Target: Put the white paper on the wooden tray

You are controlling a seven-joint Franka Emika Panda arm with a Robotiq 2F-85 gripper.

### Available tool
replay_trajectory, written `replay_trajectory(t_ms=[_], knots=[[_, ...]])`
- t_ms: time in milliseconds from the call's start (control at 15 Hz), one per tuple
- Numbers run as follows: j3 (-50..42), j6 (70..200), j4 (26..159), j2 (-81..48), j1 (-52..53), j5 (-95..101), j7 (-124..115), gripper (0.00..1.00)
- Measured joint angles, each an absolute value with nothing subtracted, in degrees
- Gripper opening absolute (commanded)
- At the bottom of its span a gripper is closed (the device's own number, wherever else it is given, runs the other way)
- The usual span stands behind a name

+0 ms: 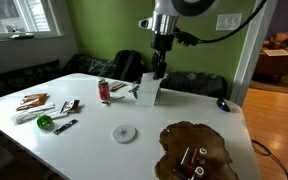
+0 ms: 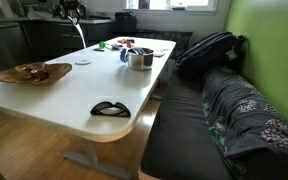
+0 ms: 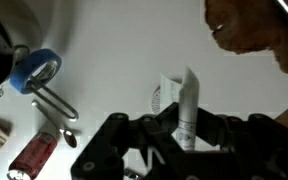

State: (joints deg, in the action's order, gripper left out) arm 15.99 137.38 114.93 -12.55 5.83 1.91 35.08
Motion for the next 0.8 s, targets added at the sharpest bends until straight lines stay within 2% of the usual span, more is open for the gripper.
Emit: replay_trajectory(t_ms=[467,800], knots=[[10.87,111.62,113.88,-3.18,3.86,-9.89,33.14,0.02],[6.32,106.36,116.59,-5.95,1.94,-16.86,35.05,0.02]])
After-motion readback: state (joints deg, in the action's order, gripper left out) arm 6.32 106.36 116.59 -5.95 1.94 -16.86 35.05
